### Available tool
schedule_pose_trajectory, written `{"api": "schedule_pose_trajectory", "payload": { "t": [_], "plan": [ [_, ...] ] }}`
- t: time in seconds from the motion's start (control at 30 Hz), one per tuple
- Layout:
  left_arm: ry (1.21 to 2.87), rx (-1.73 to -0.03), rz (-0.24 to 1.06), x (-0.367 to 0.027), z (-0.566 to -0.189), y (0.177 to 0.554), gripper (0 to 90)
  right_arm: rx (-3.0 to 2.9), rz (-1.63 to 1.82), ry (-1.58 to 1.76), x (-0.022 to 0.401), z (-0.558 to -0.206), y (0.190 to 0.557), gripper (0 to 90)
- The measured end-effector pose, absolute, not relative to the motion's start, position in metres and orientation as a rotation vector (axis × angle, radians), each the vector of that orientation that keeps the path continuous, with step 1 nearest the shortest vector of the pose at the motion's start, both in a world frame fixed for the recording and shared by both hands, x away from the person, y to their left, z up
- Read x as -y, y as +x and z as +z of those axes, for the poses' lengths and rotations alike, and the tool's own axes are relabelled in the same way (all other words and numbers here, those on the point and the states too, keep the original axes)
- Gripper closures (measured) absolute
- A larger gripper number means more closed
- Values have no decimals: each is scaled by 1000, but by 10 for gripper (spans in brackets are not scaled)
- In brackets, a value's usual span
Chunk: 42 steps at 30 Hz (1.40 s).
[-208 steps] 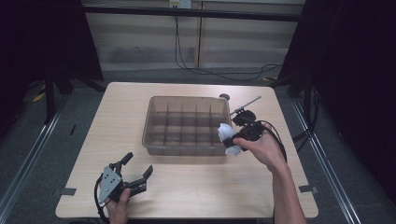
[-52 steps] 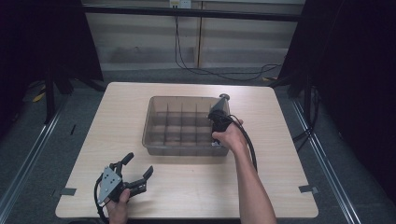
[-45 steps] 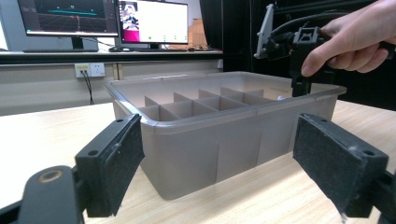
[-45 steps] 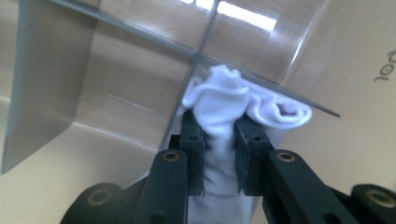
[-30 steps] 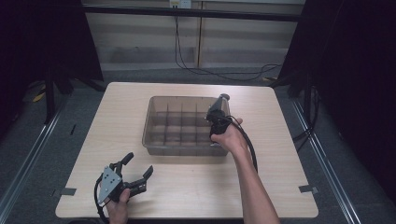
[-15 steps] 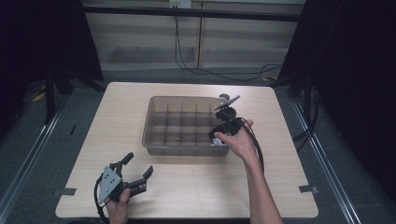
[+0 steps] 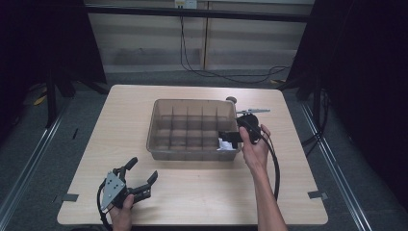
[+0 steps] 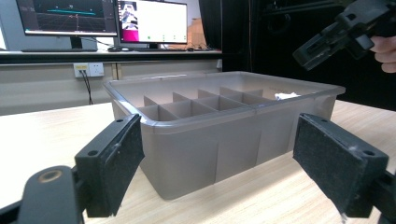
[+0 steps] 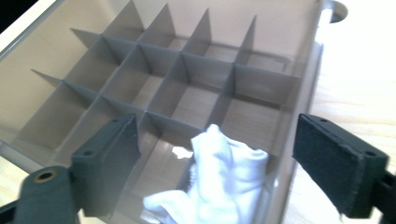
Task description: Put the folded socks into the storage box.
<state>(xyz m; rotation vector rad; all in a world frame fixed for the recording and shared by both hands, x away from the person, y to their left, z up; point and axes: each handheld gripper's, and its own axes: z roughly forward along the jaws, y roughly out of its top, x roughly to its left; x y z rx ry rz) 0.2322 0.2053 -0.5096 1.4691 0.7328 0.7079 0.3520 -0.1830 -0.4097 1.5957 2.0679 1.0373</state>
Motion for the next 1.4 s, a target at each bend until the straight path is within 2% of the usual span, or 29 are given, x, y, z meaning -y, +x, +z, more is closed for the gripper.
{"api": "schedule_pose_trajectory", "payload": {
  "t": [0.27, 0.67, 1.4],
  "plan": [
    [1469, -736, 710, -205, -510, 232, 158, -1926, 1174, 1496, 195, -413, 323, 141],
    [1466, -738, 711, -205, -510, 232, 158, -1704, 1174, 1486, 212, -424, 284, 145],
    [1465, -740, 711, -205, -510, 232, 158, -1350, 1170, 1285, 239, -493, 224, 143]
  ]
}}
